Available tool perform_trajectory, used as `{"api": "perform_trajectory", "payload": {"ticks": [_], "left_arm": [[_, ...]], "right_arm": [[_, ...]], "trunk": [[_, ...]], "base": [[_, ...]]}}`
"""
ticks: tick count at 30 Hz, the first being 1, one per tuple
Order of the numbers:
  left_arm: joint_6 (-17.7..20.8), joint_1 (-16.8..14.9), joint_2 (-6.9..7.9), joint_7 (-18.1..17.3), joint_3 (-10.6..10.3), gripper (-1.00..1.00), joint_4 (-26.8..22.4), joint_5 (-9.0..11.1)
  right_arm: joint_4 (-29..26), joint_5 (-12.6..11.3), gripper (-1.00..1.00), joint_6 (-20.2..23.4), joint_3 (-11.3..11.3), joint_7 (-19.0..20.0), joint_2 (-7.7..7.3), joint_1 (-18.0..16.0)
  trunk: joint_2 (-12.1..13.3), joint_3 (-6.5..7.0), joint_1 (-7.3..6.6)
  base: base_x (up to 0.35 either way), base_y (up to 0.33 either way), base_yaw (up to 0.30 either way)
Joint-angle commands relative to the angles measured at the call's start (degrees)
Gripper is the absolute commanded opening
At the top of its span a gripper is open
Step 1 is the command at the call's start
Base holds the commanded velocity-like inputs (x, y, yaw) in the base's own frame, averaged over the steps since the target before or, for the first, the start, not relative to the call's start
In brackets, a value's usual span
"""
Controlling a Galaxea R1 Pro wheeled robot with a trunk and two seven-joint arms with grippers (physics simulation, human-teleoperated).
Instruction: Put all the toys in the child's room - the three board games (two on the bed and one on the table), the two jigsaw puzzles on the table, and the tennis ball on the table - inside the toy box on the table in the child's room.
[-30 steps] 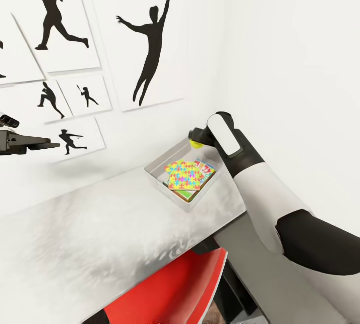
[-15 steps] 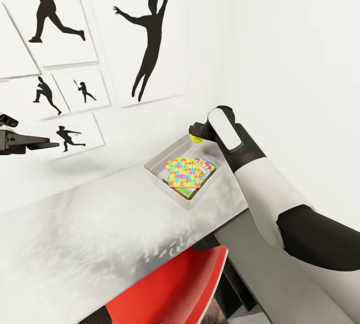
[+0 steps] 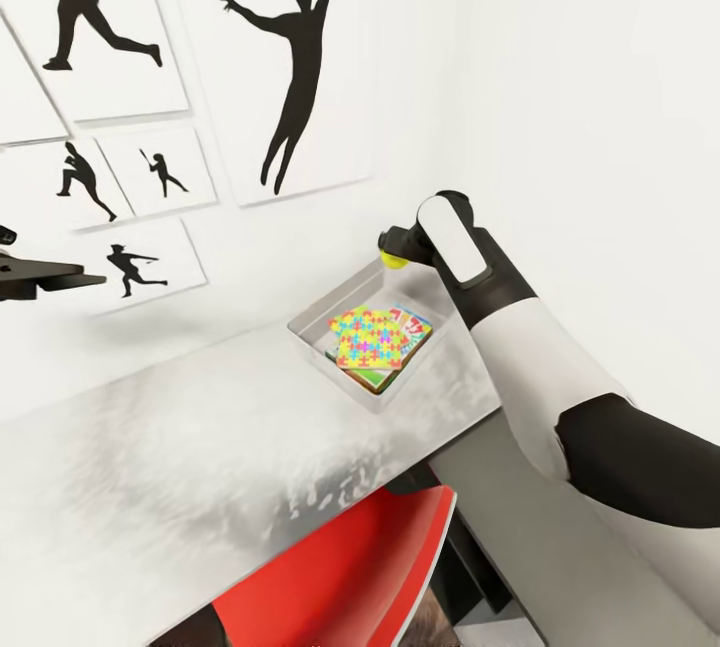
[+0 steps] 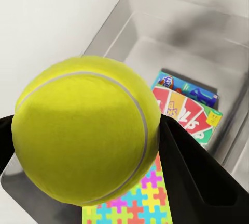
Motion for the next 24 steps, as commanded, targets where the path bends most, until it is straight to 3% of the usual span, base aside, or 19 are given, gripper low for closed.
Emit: {"api": "perform_trajectory", "payload": {"ticks": [1, 15, 18, 22, 24], "left_arm": [[0.62, -0.12, 0.09, -0.32, -0.09, 1.0, 0.04, 0.04], [0.81, -0.12, 0.11, -0.32, 0.99, 1.0, -0.38, 0.48], [0.87, -0.42, 0.09, -0.32, 1.05, 1.0, -1.09, 1.43], [0.87, -0.68, -0.31, -0.32, 1.03, 1.0, -5.7, 4.12], [0.87, -0.76, -0.63, -0.32, 0.9, 1.0, -11.19, 5.18]], "right_arm": [[0.0, -0.63, -1.0, -0.06, 0.08, -0.74, 0.0, -0.32], [0.18, -0.55, -1.0, -0.1, 0.14, -0.74, 0.0, -0.89], [0.22, -0.57, -1.0, -0.13, 0.16, -0.74, 0.0, -0.82], [0.23, -0.59, -1.0, -0.19, 0.17, -0.74, 0.0, -0.81], [0.24, -0.61, -1.0, -0.2, 0.17, -0.74, 0.0, -0.8]], "trunk": [[-0.13, -0.21, 0.03], [-0.13, -1.52, 0.03], [-0.13, -1.8, 0.03], [-0.13, -2.17, 0.03], [-0.13, -2.36, 0.03]], "base": [[0.0, 0.0, 0.0], [0.0, 0.0, 0.0], [0.0, 0.0, 0.0], [0.0, 0.0, 0.0], [0.0, 0.0, 0.0]]}}
